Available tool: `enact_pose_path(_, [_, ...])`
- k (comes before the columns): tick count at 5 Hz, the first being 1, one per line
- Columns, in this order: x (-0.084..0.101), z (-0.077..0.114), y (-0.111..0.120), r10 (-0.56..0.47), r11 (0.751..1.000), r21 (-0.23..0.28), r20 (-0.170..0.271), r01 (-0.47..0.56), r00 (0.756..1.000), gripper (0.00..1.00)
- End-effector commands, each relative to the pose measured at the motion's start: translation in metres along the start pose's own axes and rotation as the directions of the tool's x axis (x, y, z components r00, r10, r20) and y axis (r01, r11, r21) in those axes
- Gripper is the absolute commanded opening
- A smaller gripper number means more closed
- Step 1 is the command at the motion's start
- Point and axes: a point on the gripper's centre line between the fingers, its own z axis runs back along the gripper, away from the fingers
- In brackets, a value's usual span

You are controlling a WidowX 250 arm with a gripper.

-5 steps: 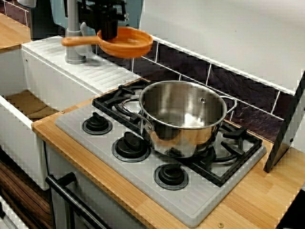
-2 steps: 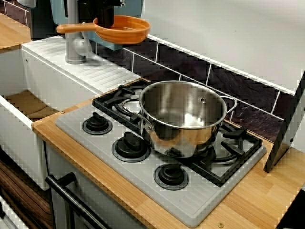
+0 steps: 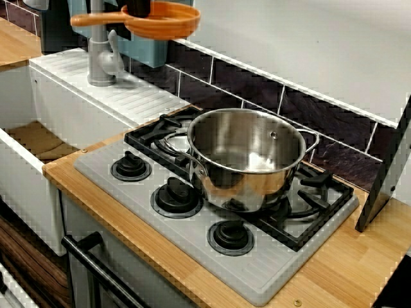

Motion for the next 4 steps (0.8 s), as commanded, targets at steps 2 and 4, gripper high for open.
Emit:
enact_pose_path(2, [-0.0068, 0.0399, -0.0042, -0.02, 1.0, 0.001, 0.1, 0.02, 0.995, 0.0])
enact_pose_path(4, [-0.0081, 0.0421, -0.0049, -0.02, 1.0, -0.005, 0.101, 0.02, 0.995, 0.0])
